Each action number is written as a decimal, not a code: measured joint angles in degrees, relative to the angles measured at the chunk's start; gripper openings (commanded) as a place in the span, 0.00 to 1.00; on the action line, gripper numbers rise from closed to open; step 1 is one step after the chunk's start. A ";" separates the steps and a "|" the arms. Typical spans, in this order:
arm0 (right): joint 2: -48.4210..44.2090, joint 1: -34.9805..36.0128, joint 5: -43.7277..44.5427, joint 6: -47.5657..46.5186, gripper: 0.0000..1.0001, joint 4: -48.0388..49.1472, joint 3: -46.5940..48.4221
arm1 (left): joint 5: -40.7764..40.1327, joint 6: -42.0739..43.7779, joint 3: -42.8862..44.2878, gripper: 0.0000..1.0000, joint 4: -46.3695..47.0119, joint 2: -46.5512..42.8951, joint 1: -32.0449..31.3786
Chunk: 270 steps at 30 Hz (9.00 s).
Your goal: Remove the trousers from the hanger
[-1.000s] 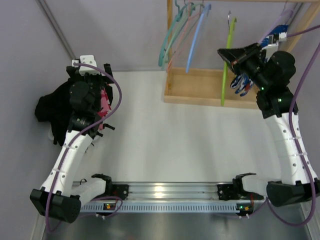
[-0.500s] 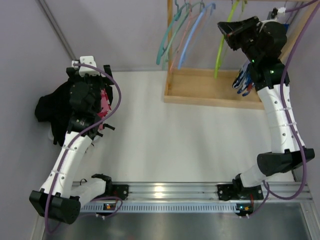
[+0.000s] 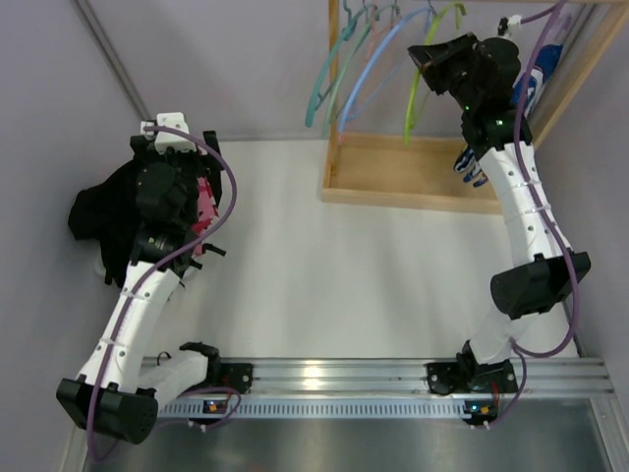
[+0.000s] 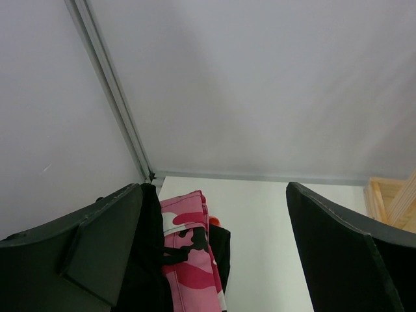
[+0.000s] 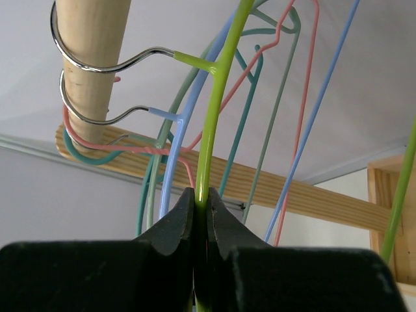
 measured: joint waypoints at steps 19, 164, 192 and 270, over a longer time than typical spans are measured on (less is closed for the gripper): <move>2.32 2.54 -1.40 -2.82 0.57 5.22 -0.15 | 3.08 1.95 0.13 0.99 -0.39 0.07 0.00; -32.50 -19.93 -54.58 24.48 0.00 29.22 -43.65 | 3.63 19.37 -3.08 0.90 59.84 40.54 -54.07; -32.48 -19.87 -54.47 26.16 0.00 29.55 -43.08 | -2.99 25.42 5.11 0.79 68.50 52.33 -51.47; -30.25 -22.03 -60.24 31.85 0.00 62.42 -69.85 | 1.60 24.57 35.04 0.00 31.63 48.06 -47.08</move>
